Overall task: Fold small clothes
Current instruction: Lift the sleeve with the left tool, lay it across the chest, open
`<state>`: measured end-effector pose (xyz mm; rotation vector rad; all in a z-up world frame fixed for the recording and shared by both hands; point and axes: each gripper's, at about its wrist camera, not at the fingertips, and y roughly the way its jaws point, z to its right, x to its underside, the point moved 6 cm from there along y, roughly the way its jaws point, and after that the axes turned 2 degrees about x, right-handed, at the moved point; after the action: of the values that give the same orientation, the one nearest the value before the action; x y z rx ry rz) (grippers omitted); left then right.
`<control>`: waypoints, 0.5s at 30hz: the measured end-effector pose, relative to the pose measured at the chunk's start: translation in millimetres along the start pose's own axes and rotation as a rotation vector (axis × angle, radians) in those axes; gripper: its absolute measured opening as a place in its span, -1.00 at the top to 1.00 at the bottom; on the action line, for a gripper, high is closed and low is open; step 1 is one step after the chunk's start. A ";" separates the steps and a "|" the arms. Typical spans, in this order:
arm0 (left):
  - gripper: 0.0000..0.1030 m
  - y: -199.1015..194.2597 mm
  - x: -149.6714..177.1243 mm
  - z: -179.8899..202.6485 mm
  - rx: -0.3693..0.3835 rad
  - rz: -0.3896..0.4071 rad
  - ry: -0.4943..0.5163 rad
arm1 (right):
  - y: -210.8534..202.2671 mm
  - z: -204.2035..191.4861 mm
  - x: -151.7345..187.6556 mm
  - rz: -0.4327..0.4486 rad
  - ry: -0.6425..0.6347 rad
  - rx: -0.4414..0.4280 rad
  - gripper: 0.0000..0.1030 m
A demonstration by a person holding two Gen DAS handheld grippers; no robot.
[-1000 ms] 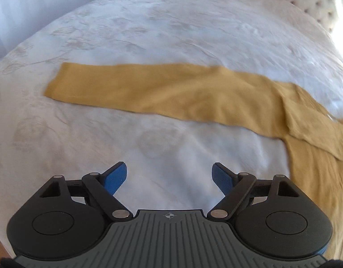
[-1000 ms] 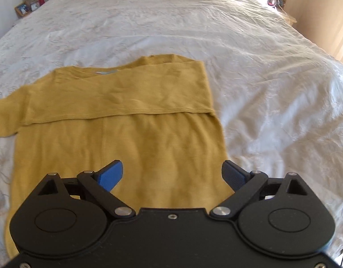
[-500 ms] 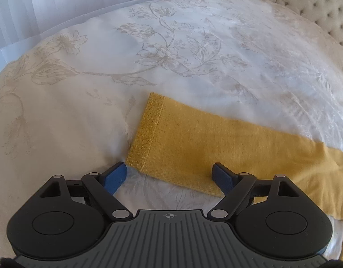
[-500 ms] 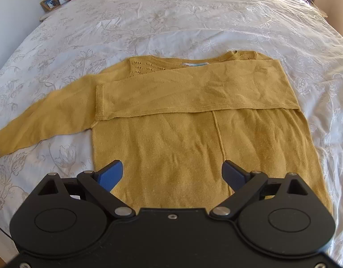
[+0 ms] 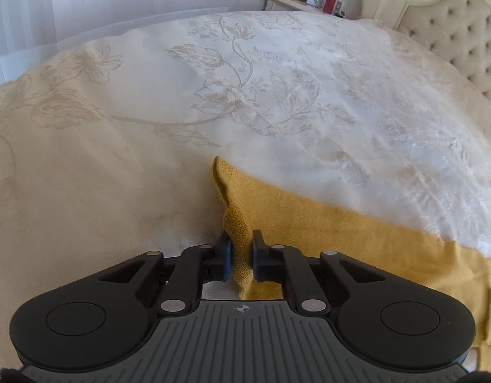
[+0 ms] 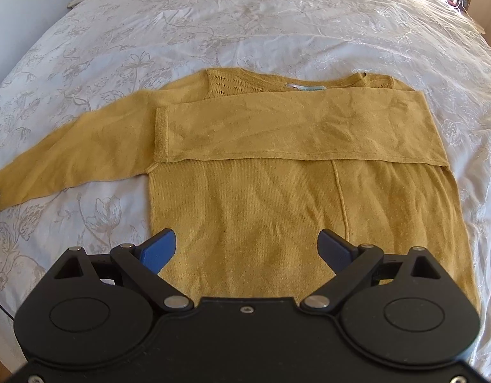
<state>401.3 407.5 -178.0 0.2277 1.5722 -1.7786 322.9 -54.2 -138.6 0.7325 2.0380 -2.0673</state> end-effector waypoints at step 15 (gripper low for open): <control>0.78 -86.7 -43.0 146.3 0.241 0.193 0.153 | 0.1 40.4 17.3 0.014 0.022 -0.095 -0.85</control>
<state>426.3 289.0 -51.1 0.6234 1.3833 -1.8289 298.3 -89.4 -147.8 0.7544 2.1197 -1.9482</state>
